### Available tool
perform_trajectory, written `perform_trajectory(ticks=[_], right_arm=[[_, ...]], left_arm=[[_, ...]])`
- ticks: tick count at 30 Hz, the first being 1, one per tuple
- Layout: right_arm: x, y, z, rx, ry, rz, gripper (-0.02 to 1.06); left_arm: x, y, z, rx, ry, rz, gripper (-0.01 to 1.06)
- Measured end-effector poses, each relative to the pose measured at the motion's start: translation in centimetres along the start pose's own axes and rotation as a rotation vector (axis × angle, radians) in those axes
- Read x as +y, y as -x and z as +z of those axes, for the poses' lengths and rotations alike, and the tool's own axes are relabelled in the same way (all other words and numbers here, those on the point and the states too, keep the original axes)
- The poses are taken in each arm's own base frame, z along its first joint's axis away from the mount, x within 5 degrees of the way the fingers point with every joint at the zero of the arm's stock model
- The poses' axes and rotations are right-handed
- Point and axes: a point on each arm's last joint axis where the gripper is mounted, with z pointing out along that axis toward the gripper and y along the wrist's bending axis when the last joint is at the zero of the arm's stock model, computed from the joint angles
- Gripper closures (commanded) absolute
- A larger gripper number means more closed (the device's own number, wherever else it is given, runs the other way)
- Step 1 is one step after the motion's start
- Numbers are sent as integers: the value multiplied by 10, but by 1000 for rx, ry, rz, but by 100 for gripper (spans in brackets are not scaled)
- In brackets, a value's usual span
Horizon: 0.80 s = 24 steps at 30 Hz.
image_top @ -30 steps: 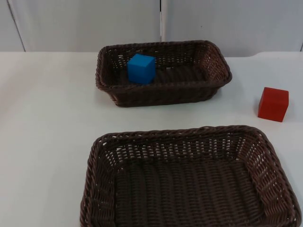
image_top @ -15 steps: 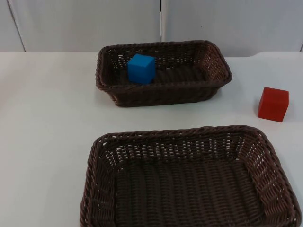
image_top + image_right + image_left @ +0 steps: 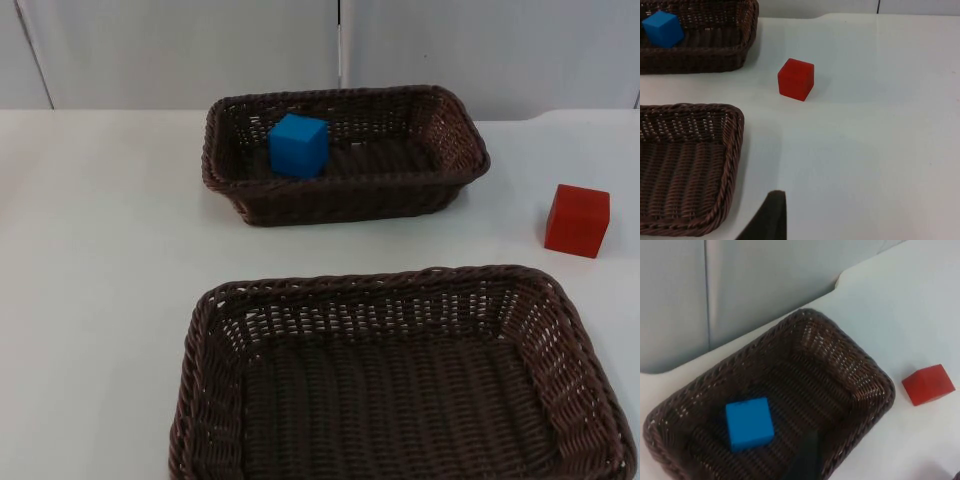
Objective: Pick up one cube with the left hand and place it into the upper basket. Pick up one cube with the right hand and place it into the lower basket.
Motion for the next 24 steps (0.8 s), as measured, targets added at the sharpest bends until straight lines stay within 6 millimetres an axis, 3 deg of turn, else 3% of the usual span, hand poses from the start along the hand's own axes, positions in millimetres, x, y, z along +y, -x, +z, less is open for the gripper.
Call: perform_trajectory(ticks=[7,11,21,24], right_arm=[[0,0,0,0,0,0,0],[0,0,0,0,0,0,0],[0,0,0,0,0,0,0],[0,0,0,0,0,0,0]], left_arm=[[-6,-5,-15,13,39,-10,26],[-14,-21,-30,-23,83,-33,26],[-28,-88,-70,-106,233,-73,26],[-34,-101,-80,-115,256,-64,26]])
